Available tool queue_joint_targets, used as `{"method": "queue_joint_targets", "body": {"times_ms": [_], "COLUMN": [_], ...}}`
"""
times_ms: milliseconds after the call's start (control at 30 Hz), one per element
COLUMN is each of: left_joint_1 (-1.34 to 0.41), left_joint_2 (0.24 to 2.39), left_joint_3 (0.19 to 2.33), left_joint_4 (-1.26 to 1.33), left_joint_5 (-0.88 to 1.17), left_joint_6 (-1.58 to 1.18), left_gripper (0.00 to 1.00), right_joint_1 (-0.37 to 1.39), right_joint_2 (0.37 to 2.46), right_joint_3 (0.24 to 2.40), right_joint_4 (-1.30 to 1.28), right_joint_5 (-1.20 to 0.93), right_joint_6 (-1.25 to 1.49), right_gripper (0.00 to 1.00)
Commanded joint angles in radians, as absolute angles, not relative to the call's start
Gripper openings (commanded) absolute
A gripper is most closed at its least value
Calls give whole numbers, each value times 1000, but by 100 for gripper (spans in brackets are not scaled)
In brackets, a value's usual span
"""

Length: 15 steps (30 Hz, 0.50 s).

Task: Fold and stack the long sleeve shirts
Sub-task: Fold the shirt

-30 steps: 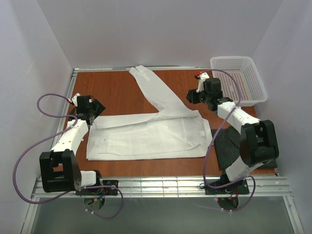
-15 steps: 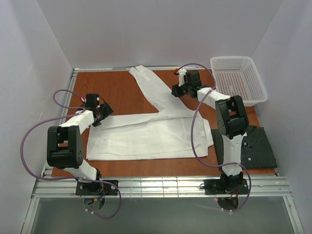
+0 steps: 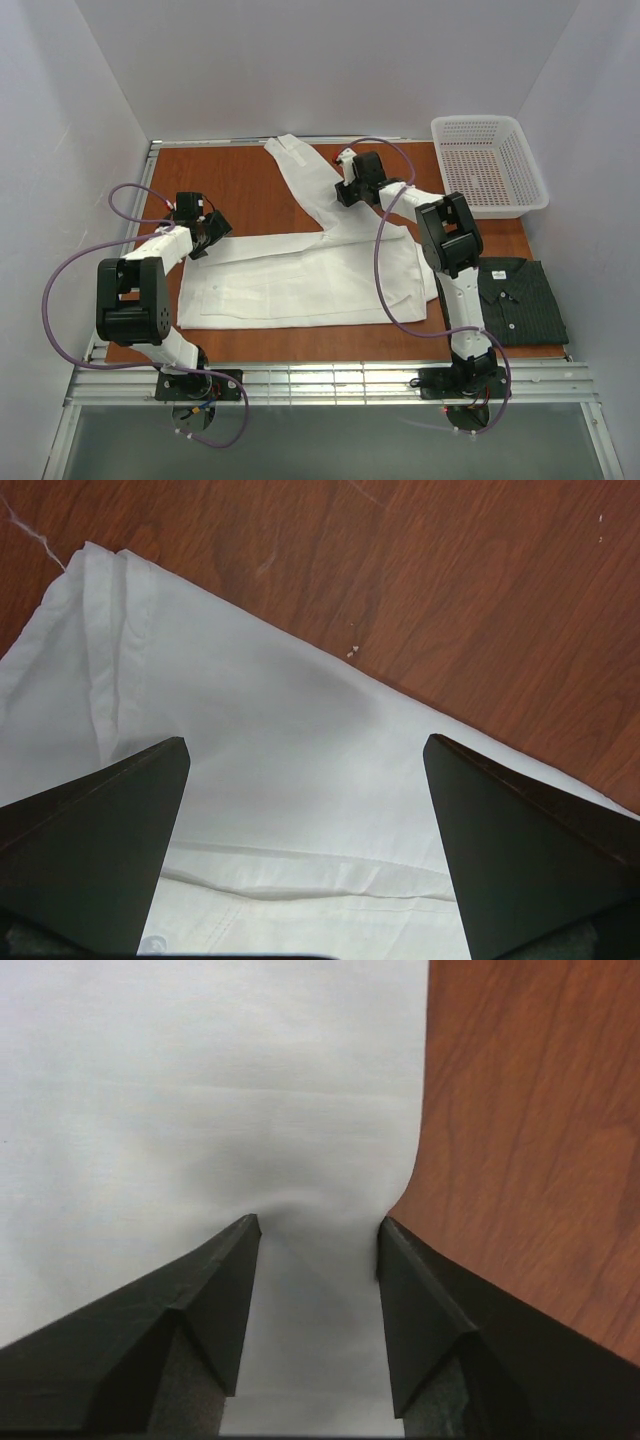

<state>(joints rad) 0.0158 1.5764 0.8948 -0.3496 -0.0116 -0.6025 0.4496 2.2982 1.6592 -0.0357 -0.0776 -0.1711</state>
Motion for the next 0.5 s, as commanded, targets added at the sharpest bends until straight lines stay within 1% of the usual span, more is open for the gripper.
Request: {"method": "queue_joint_targets", "body": {"times_ms": [0, 33, 100, 133, 267, 400, 467], "left_joint_1": [14, 14, 15, 14, 14, 14, 15], "left_joint_2": [1548, 1543, 1533, 1529, 1517, 1511, 1503], "left_joint_3": [913, 911, 910, 910, 908, 907, 907], "left_joint_4": [-341, -341, -342, -341, -341, -342, -344], "left_joint_5": [-25, -26, -31, -34, -34, -44, -52], "left_joint_6": [-603, -606, -606, -607, -609, -609, -612], "left_gripper": [90, 90, 90, 90, 90, 90, 90], "right_joint_1": [483, 486, 497, 500, 509, 515, 535], "right_joint_2": [2319, 2315, 2292, 2283, 2220, 2065, 1961], "right_joint_3": [1661, 1651, 1609, 1599, 1592, 1586, 1531], "right_joint_4": [-133, -143, -149, -147, -152, -163, -161], "right_joint_5": [-32, -32, -32, -34, -37, -35, -46], "right_joint_6": [-178, -178, -167, -169, -172, -175, -175], "right_gripper": [40, 27, 14, 2, 1, 1, 1]}}
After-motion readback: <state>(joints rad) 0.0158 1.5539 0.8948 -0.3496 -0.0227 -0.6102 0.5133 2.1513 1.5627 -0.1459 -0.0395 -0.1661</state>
